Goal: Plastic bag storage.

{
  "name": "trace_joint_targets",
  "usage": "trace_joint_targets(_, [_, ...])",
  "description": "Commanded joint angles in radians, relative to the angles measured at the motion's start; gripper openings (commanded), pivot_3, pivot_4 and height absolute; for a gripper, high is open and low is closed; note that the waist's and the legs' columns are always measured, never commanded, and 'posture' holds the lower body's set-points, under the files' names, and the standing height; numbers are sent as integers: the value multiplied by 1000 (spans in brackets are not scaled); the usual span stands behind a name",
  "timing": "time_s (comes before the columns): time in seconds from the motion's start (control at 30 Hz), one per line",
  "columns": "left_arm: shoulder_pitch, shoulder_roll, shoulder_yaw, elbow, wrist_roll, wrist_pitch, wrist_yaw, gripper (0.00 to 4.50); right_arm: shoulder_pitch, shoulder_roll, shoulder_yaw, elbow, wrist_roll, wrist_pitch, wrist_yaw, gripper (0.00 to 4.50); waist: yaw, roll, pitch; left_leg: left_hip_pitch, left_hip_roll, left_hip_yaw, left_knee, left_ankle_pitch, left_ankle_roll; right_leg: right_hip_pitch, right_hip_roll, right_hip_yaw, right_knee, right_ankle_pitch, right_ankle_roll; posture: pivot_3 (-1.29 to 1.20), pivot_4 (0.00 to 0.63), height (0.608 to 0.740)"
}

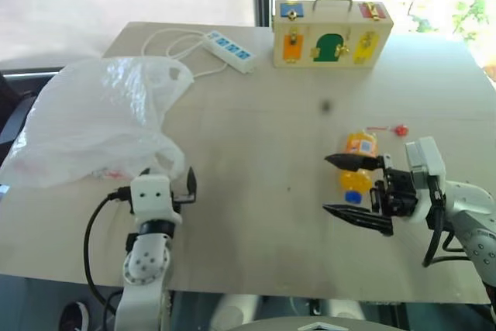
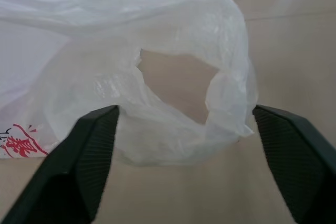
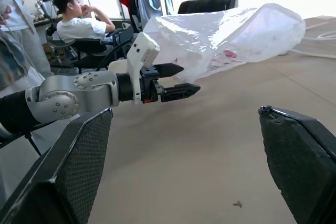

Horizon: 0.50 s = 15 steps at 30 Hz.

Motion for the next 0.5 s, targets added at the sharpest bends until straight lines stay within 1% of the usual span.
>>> trace_joint_targets(0.03, [-2, 2, 13, -15, 4, -45, 8, 2387, -15, 8, -3, -22, 1, -9, -8, 4500, 0, 0, 0, -2, 0, 0, 1, 0, 0, -2, 0, 0, 0, 0, 0, 0, 150, 740])
trace_joint_targets(0.07, [-2, 2, 12, -14, 6, -49, 8, 1872, -16, 11, -2, -21, 0, -9, -10, 4500, 0, 0, 0, -4, 0, 0, 3, 0, 0, -3, 0, 0, 1, 0, 0, 0, 150, 740])
trace_joint_targets(0.13, [-5, 2, 13, -11, 7, -56, 10, 986, -20, 14, 0, -18, -3, -9, -11, 4500, 0, 0, 0, -5, 0, 0, 5, 0, 0, -4, 1, 0, 1, 1, 0, 0, 150, 740])
trace_joint_targets(0.17, [-7, 1, 15, -9, 6, -60, 12, 424, -22, 15, 2, -16, -5, -9, -11, 4500, 0, 0, 0, -5, 0, 0, 6, 0, 0, -4, 1, 0, 1, 2, 0, 0, 150, 740])
trace_joint_targets(0.2, [-9, 1, 16, -6, 6, -63, 13, 80, -24, 17, 3, -14, -6, -10, -11, 4500, 0, 0, 0, -6, 0, 0, 7, 0, 0, -4, 1, 0, 1, 2, 1, 0, 150, 740])
trace_joint_targets(0.3, [-26, -4, 24, 1, -8, -63, 19, 80, -27, 19, 5, -6, -13, -12, -9, 4500, 0, 0, 0, -6, 0, 0, 9, 0, 0, -3, 1, 0, 1, 4, 1, 0, 150, 740])
trace_joint_targets(0.37, [-69, -9, 42, 13, -26, -41, 29, 80, -28, 21, 6, -4, -15, -12, -8, 4500, 0, 0, 0, -6, 0, 0, 10, 0, 0, -3, 2, 0, 2, 5, 2, 0, 150, 740])
trace_joint_targets(0.47, [-195, 13, 75, 67, -36, -7, 41, 80, -32, 27, 12, 0, -15, -9, -12, 4500, 2, 0, 0, -7, 0, -2, 14, 0, 0, -3, 3, -1, 2, 6, 3, 0, 150, 740])
trace_joint_targets(0.5, [-283, 37, 92, 107, -38, 8, 49, 80, -35, 31, 16, 1, -15, -7, -12, 4500, 3, 0, 0, -7, 0, -2, 14, 0, 0, -2, 3, -1, 2, 7, 3, 0, 150, 740])
